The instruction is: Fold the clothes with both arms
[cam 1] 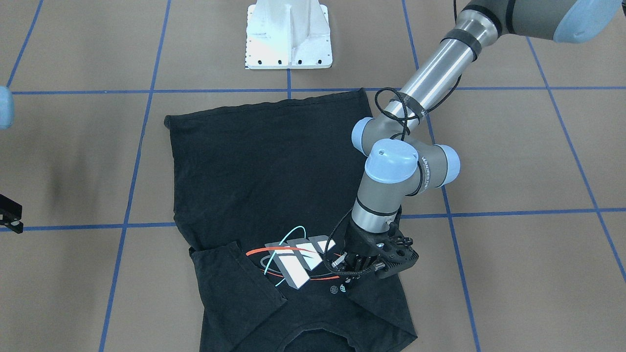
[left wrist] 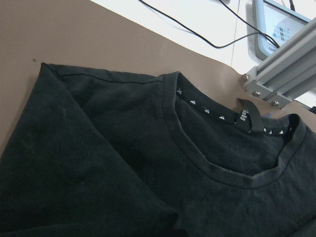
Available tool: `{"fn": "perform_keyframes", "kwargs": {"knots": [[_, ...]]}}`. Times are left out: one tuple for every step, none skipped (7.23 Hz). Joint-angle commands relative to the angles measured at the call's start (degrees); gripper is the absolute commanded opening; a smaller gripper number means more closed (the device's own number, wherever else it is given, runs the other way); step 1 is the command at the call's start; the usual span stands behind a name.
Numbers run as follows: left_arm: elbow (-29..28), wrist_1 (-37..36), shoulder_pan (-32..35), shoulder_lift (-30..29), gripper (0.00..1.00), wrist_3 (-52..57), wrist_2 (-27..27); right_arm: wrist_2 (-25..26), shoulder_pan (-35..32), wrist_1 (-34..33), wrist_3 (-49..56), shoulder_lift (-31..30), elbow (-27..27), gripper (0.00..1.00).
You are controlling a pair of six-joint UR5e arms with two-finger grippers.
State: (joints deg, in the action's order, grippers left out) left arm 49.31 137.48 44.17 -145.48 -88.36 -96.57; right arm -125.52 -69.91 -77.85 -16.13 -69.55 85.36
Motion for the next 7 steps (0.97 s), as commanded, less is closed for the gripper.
{"fn": "perform_keyframes", "kwargs": {"knots": [[0.43, 0.41, 0.04, -0.06, 0.99, 4.38, -0.20, 0.01, 0.65, 0.07, -1.27, 0.46, -0.02, 0.98], [2.35, 0.33, 0.04, -0.06, 1.00, 6.42, -0.72, 0.01, 0.82, 0.07, -2.06, 0.90, 0.07, 0.99], [5.85, -0.54, 0.13, 0.55, 1.00, 10.27, -2.90, -0.08, 1.09, 0.33, -5.20, 1.08, 0.51, 0.99], [9.11, -3.25, 0.22, 2.29, 1.00, 13.96, -8.23, -0.16, 1.96, 0.85, -11.23, 1.08, 1.47, 0.99], [15.49, -4.67, 0.13, 6.40, 1.00, 14.96, -9.24, -0.25, 3.71, 0.77, -16.34, 0.48, 4.35, 0.99], [21.99, -4.68, 0.04, 11.40, 1.00, 15.58, -9.95, -0.17, 5.29, 0.86, -21.18, -1.79, 7.68, 0.99], [28.24, -4.77, -0.83, 15.98, 1.00, 15.58, -10.91, 0.18, 8.00, 0.86, -25.66, -5.64, 13.20, 0.99]]}}
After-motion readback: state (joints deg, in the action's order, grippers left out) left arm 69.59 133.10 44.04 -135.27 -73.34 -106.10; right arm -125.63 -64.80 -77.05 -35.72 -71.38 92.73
